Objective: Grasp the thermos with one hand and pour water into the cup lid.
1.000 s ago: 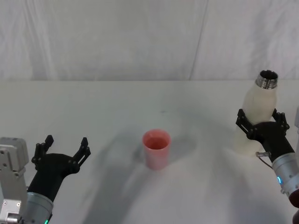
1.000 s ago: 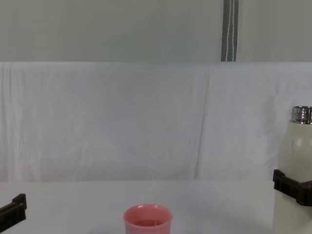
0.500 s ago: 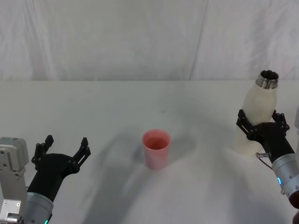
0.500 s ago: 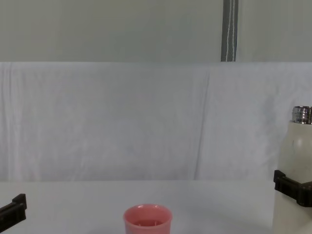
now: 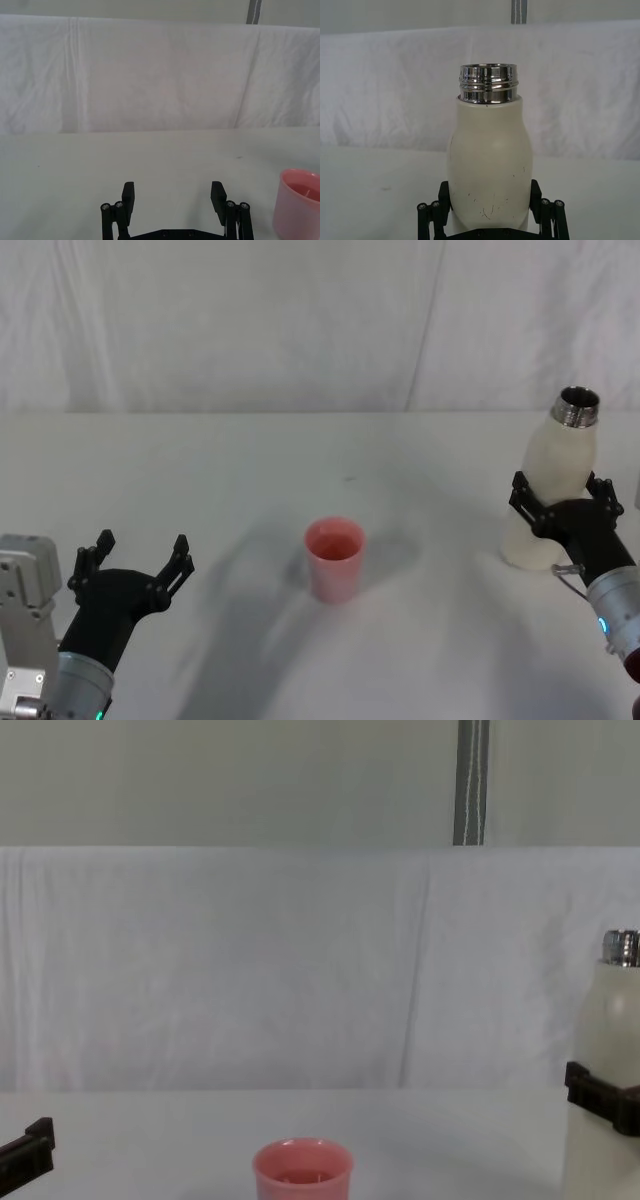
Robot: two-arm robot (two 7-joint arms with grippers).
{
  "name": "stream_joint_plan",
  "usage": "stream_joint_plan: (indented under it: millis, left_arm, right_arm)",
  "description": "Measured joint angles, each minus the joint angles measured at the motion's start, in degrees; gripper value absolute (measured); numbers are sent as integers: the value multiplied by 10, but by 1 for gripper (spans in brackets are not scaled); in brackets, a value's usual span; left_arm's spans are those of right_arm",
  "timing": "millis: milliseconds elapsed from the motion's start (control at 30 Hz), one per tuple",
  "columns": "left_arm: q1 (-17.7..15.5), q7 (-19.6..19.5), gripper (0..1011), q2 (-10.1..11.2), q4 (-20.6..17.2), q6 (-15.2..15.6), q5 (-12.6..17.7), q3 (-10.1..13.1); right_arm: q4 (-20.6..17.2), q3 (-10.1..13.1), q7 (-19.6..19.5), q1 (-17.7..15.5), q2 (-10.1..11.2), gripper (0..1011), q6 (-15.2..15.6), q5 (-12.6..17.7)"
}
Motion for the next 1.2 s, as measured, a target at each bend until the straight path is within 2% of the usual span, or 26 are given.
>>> stream_joint_plan:
  millis: [400, 600, 867, 967, 1067, 1100, 1200]
  left_arm:
    - [0, 0, 1001, 0, 0, 0, 0, 0]
    - [0, 0, 1001, 0, 0, 0, 0, 0]
    - [0, 0, 1001, 0, 0, 0, 0, 0]
    - [0, 0, 1001, 0, 0, 0, 0, 0]
    - [0, 0, 1001, 0, 0, 0, 0, 0]
    - [0, 0, 1001, 0, 0, 0, 0, 0]
    - [0, 0, 1001, 0, 0, 0, 0, 0]
  right_arm:
    - [-28, 2, 9, 12, 20, 950, 11, -2]
    - [-33, -5, 17, 20, 38, 950, 28, -17]
    - [-48, -43, 22, 33, 77, 950, 57, -90]
    - [-51, -52, 24, 38, 84, 950, 63, -107]
    - [-57, -73, 28, 50, 96, 950, 72, -144]
    - [-57, -73, 28, 50, 96, 950, 72, -144]
    - [-58, -99, 33, 64, 105, 950, 80, -182]
